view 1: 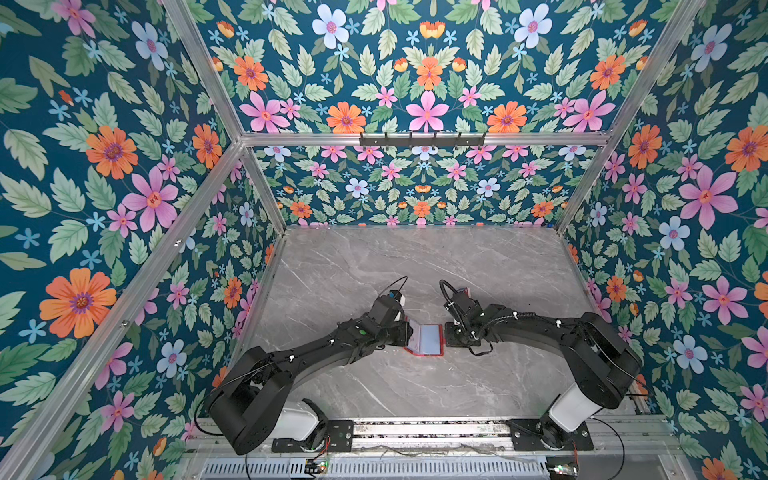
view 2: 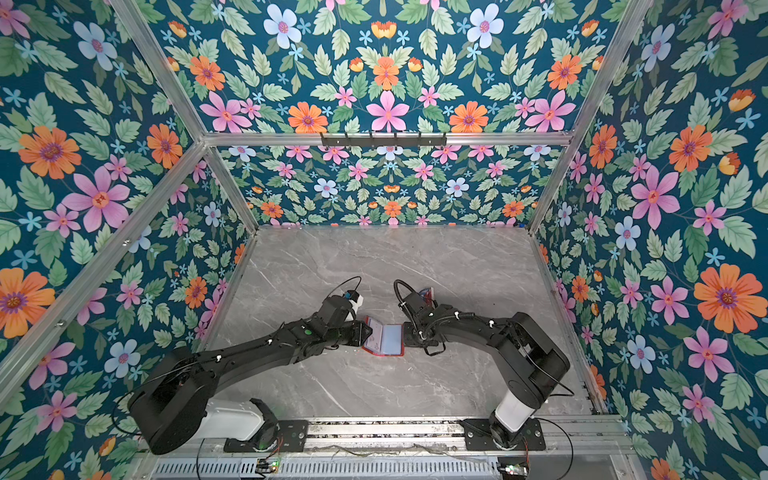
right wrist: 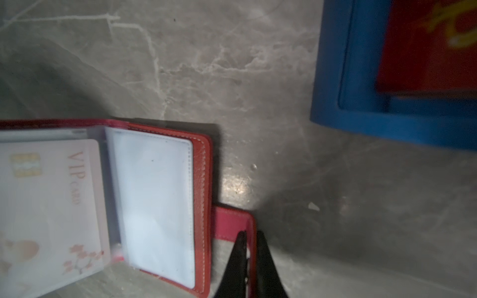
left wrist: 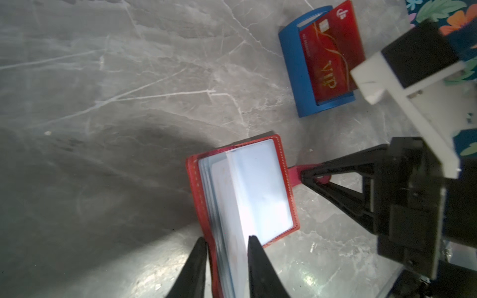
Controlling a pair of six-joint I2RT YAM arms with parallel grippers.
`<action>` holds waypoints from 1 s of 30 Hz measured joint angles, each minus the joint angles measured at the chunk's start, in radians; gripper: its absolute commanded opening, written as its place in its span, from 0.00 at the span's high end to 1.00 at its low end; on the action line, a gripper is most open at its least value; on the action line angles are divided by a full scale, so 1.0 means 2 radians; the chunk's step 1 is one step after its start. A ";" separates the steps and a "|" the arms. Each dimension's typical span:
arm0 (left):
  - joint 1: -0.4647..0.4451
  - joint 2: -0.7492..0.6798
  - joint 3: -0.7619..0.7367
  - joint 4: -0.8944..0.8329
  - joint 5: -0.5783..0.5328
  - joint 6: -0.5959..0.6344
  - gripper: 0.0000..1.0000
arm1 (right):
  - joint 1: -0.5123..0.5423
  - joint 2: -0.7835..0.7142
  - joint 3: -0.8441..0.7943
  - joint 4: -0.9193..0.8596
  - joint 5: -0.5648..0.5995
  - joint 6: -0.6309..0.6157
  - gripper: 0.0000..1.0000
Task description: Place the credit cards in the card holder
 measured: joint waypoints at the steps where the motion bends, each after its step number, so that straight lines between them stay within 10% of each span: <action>1: -0.002 0.002 0.002 0.004 0.005 0.000 0.60 | 0.000 0.000 0.000 0.001 0.000 0.000 0.92; 15: -0.034 0.063 0.021 0.075 0.062 0.009 0.41 | -0.002 -0.011 -0.011 0.013 -0.002 0.001 0.92; 25: -0.034 0.102 0.016 0.100 0.067 0.007 0.54 | -0.003 -0.016 -0.014 0.016 -0.004 0.003 0.93; 30: -0.034 0.116 0.014 0.109 0.067 0.000 0.79 | -0.004 -0.020 -0.015 0.018 -0.007 0.003 0.93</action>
